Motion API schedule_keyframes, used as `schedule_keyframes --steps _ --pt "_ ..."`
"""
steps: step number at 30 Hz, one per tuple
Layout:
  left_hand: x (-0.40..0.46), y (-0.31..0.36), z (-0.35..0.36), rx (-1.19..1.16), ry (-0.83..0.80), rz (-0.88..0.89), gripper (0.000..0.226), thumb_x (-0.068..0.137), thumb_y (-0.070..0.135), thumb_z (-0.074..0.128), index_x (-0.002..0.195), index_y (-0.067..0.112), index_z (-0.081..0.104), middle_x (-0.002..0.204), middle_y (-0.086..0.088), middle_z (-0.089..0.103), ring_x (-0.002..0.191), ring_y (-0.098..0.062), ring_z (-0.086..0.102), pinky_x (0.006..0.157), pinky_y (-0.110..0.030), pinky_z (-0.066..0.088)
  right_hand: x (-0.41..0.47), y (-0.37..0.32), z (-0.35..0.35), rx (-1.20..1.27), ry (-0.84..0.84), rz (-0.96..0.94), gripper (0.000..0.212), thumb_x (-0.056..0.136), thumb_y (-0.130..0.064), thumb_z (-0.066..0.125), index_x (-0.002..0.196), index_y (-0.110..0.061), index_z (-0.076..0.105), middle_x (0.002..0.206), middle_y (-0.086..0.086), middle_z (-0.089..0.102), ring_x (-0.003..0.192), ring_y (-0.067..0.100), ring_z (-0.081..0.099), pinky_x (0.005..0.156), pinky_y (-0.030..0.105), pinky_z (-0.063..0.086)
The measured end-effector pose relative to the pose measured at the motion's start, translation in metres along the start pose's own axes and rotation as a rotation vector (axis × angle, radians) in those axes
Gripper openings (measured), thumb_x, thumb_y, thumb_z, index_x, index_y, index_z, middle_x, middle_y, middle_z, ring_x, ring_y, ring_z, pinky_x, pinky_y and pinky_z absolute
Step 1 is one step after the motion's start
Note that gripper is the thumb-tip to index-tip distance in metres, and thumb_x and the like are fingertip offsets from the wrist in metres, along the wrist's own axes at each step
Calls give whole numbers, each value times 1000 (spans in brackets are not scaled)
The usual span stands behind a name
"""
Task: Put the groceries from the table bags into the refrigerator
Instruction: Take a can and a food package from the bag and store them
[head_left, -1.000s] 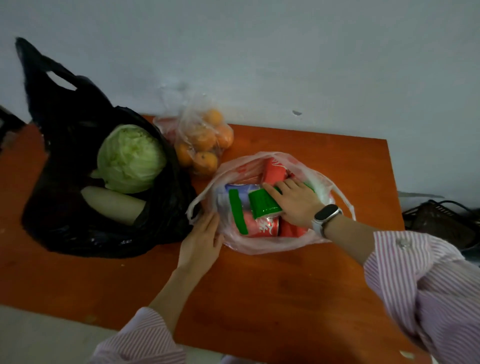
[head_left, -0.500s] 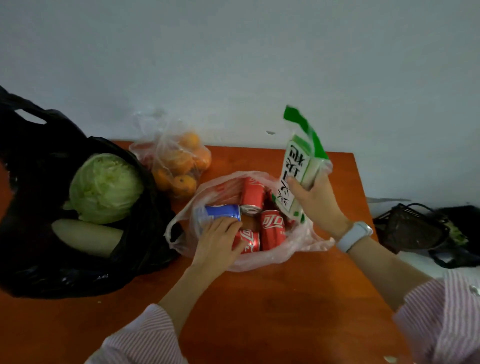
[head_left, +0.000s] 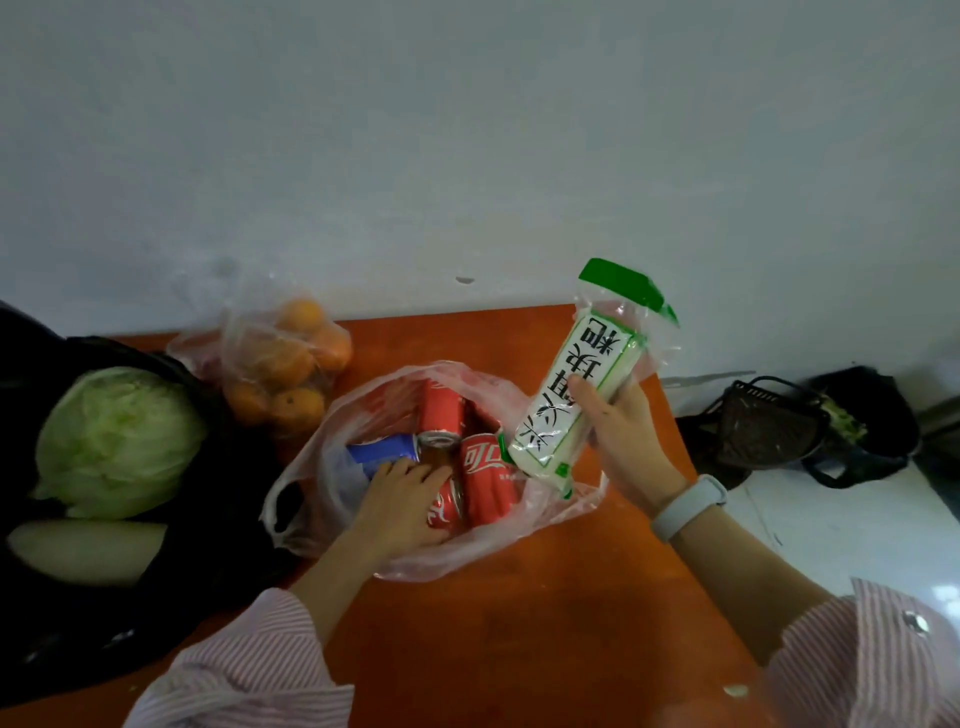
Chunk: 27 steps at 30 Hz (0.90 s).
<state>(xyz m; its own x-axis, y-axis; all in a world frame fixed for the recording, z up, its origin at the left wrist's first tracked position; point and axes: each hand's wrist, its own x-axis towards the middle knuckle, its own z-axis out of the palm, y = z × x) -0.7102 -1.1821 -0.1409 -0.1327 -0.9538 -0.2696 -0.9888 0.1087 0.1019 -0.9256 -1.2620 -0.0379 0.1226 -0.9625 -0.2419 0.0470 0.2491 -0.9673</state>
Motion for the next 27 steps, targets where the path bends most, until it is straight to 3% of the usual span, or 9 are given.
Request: schedule_keyframes --steps 6,8,10,12,14,16,19,24,27 --pt "-15 0 -51 -647 424 -264 72 66 44 76 128 20 47 122 0 58 114 -17 53 98 -27 39 -2 -6 -2 20 -27 -34 30 88 -11 52 119 -11 47 113 4 62 102 22 63 82 43 55" --pt "-22 8 -80 -833 595 -287 64 63 49 75 118 30 49 112 10 60 103 -4 57 91 -19 46 -3 -10 1 10 -67 -62 23 88 -11 52 111 -15 50 112 4 63 100 20 64 81 41 55" --pt "-34 20 -104 -999 718 -319 52 70 32 77 110 32 45 100 22 54 89 11 53 76 -2 43 -6 -12 3 15 -109 -63 19 88 -11 52 105 -17 50 110 6 64 98 20 65 78 39 56" --pt "-47 31 -112 -1166 775 -350 54 72 32 74 117 25 45 104 16 56 89 9 55 75 -5 46 -13 -10 4 22 -145 -36 16 87 -11 52 102 -17 49 106 7 65 95 21 66 73 36 58" --pt "-60 42 -104 -1339 749 -393 70 63 51 68 123 21 47 116 3 58 102 -5 59 84 -23 51 -27 -2 1 -1 -158 -12 17 87 -13 53 103 -18 48 104 8 66 90 22 67 73 39 58" --pt "-71 56 -89 -1490 659 -476 69 66 46 73 126 24 46 121 -3 55 107 -18 57 83 -34 52 -47 8 -6 -49 -144 -1 24 86 -15 55 108 -14 47 102 9 67 85 24 69 72 42 58" --pt "-86 81 -66 -1622 529 -504 27 85 22 59 109 28 51 112 -7 59 92 -17 61 69 -29 52 -85 20 -26 -81 -96 34 26 86 -15 56 110 -12 46 96 12 68 78 26 70 67 42 58" --pt "-99 124 -35 -1696 202 -417 54 80 32 57 129 19 40 117 -14 58 97 -31 61 79 -43 52 -171 43 -71 -46 122 112 19 86 -16 58 103 -17 50 89 11 70 73 28 70 64 42 59" --pt "-110 158 -24 -1630 39 -294 35 87 26 55 120 20 45 107 -13 62 86 -26 63 72 -37 53 -237 62 -96 -25 354 104 23 85 -17 59 105 -13 50 90 11 70 72 26 71 61 40 59"
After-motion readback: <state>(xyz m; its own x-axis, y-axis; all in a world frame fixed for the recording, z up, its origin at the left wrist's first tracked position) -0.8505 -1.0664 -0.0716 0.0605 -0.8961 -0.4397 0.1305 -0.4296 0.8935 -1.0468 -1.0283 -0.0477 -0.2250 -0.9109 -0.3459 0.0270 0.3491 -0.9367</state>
